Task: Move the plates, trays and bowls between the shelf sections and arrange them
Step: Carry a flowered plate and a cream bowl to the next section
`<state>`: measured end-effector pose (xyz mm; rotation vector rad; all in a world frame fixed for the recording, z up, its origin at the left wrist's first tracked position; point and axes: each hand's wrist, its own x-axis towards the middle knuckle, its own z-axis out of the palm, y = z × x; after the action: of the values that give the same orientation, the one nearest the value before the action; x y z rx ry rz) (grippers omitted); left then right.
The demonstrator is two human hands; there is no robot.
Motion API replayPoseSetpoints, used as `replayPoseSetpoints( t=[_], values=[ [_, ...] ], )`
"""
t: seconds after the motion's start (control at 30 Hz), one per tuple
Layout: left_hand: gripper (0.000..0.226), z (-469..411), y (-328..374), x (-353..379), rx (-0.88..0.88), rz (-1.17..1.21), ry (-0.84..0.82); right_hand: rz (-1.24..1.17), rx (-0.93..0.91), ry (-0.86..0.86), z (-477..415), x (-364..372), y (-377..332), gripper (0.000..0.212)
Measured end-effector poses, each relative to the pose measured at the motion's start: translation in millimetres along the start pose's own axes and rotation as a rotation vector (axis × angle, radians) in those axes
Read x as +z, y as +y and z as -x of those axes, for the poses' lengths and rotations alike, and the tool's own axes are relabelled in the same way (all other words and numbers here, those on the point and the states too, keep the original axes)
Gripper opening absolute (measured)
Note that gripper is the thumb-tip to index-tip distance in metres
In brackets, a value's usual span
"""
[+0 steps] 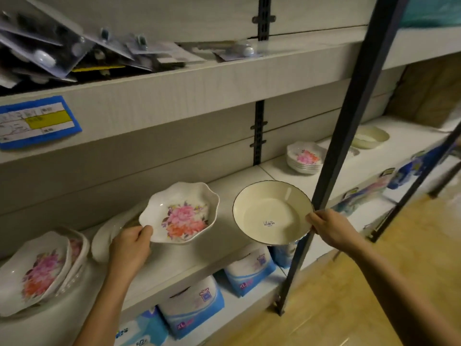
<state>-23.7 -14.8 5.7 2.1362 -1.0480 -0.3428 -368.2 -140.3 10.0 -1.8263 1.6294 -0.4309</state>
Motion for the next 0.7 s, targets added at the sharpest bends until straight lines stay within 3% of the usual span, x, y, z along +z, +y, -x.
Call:
replayPoseSetpoints(
  t=[0.4,0.7],
  values=[
    [0.036,70.5,107.2,96.7,0.126,0.039,-0.145,-0.020,0.028,0.005,24.5,-120.2,126.1,0.041],
    [0.035,116.2,186.4,187.9,0.152,0.031,-0.238,-0.040,0.114,0.115,24.7,-197.7,222.9,0.040]
  ],
)
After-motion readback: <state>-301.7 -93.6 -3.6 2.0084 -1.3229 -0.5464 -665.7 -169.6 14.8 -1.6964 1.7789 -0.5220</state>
